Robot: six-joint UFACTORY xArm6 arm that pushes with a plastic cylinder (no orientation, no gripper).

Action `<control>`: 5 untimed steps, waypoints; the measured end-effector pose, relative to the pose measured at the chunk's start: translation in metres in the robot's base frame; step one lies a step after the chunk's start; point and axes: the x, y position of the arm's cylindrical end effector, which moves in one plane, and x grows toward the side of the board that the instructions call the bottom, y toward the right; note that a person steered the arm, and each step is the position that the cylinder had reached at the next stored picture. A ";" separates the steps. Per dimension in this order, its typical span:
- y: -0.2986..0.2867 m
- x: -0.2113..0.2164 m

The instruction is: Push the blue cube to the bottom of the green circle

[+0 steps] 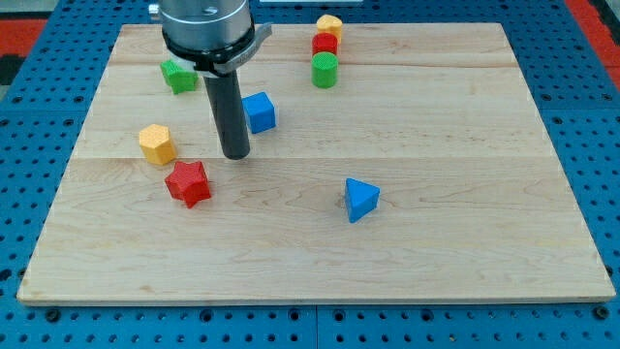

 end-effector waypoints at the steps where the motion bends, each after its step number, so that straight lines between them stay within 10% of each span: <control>1: -0.011 0.000; 5: 0.014 -0.064</control>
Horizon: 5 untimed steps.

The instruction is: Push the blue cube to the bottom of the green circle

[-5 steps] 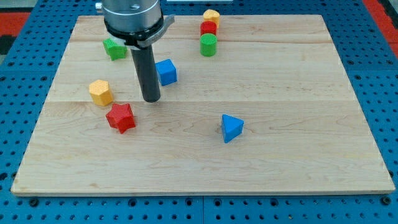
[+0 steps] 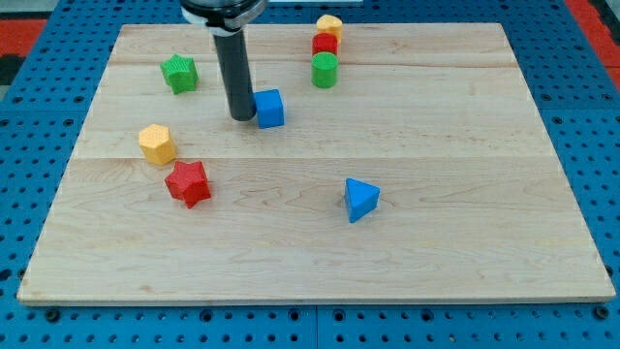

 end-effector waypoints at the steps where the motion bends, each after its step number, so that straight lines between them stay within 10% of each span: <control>1: 0.022 0.000; 5: 0.048 -0.016</control>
